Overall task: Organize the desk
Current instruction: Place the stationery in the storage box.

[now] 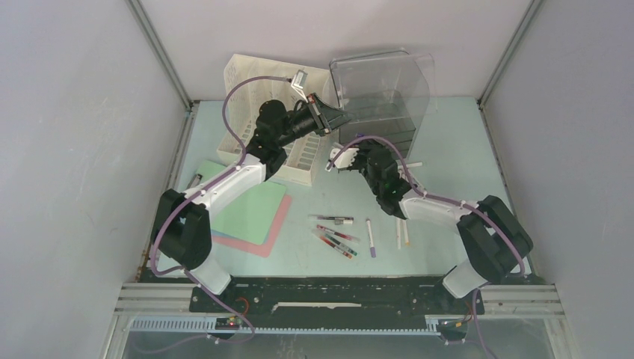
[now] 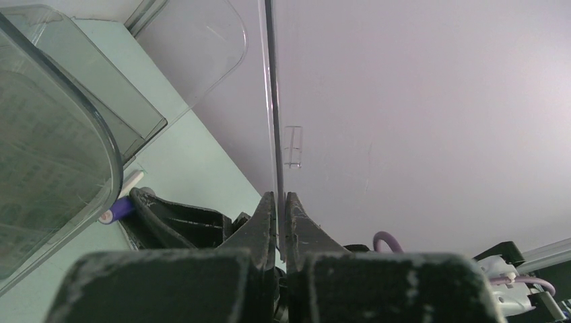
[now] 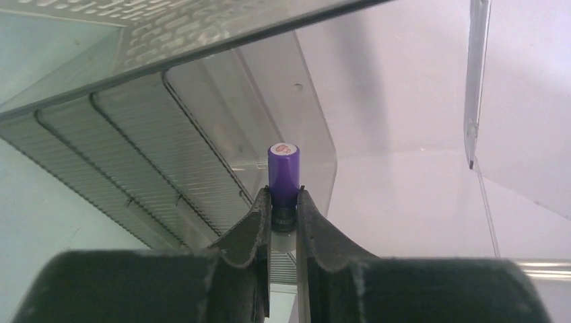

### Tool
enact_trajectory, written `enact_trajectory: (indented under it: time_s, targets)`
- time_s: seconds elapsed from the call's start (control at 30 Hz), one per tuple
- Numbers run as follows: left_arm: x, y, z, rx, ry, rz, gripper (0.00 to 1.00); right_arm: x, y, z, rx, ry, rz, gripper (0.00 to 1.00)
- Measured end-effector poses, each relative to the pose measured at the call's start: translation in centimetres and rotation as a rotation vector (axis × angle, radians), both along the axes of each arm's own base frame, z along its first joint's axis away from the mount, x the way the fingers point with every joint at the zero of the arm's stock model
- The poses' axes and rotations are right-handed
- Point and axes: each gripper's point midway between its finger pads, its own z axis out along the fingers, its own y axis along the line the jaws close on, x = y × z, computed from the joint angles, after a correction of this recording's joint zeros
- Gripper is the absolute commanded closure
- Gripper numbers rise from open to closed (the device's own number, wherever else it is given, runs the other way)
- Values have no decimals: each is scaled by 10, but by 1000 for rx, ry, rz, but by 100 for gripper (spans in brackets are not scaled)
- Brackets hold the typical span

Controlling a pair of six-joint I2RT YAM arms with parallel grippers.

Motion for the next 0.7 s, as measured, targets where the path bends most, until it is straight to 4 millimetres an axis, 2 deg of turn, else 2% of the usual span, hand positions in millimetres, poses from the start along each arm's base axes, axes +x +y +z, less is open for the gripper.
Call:
enact_trajectory:
  time_s: [0.3, 0.4, 0.5, 0.63, 0.7]
  targets:
    - [0, 0, 0, 0, 1, 0, 100, 16, -13, -5, 78, -97, -59, 100]
    - [0, 0, 0, -1, 1, -1, 100, 22, -15, -4, 112, -154, -76, 96]
    - [0, 0, 0, -1, 1, -1, 100, 23, -15, -7, 128, -188, -81, 86]
    - [0, 0, 0, -1, 1, -1, 100, 24, -15, -15, 139, -202, -88, 63]
    - [0, 0, 0, -1, 1, -1, 100, 24, -16, -16, 144, -202, -91, 59]
